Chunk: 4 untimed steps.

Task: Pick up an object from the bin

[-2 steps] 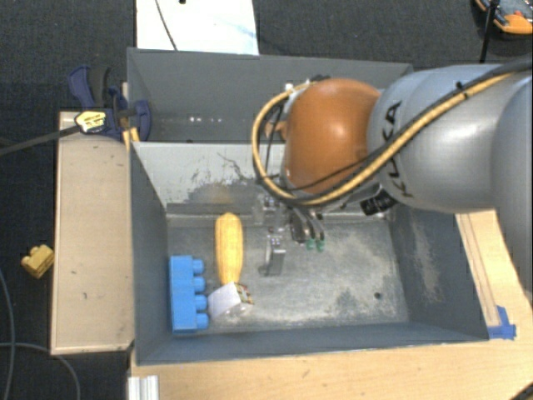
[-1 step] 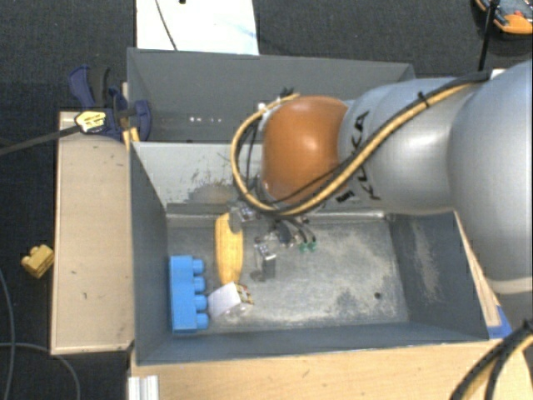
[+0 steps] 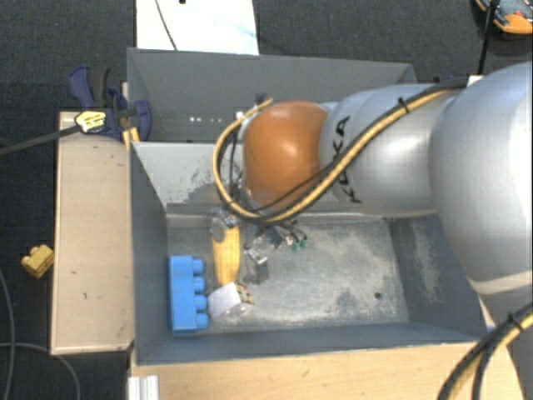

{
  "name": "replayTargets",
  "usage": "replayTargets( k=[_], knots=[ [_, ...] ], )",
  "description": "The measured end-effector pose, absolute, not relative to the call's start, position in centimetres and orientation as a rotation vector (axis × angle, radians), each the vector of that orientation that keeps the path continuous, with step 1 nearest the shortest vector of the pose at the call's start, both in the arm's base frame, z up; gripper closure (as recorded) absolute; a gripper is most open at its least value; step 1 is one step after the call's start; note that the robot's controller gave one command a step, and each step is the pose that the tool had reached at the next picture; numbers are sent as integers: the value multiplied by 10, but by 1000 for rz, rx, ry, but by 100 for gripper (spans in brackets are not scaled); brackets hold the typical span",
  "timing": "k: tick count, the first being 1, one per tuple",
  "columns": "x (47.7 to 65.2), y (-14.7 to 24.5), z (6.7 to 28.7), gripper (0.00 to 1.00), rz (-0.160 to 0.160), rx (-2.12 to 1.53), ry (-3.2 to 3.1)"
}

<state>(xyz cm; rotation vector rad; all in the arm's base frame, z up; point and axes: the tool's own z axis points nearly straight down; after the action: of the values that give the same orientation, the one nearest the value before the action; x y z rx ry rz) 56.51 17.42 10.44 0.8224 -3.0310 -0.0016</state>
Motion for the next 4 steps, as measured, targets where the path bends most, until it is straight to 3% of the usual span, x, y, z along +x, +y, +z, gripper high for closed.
replayTargets(
  k=[1,2,3,4],
  knots=[
    [585,176,116,0,-1,1126,-2938],
    [585,171,68,0,-2,1226,-2893],
    [591,174,71,100,-2,1572,-2725],
    [591,174,71,100,-2,1570,-2725]
  ],
)
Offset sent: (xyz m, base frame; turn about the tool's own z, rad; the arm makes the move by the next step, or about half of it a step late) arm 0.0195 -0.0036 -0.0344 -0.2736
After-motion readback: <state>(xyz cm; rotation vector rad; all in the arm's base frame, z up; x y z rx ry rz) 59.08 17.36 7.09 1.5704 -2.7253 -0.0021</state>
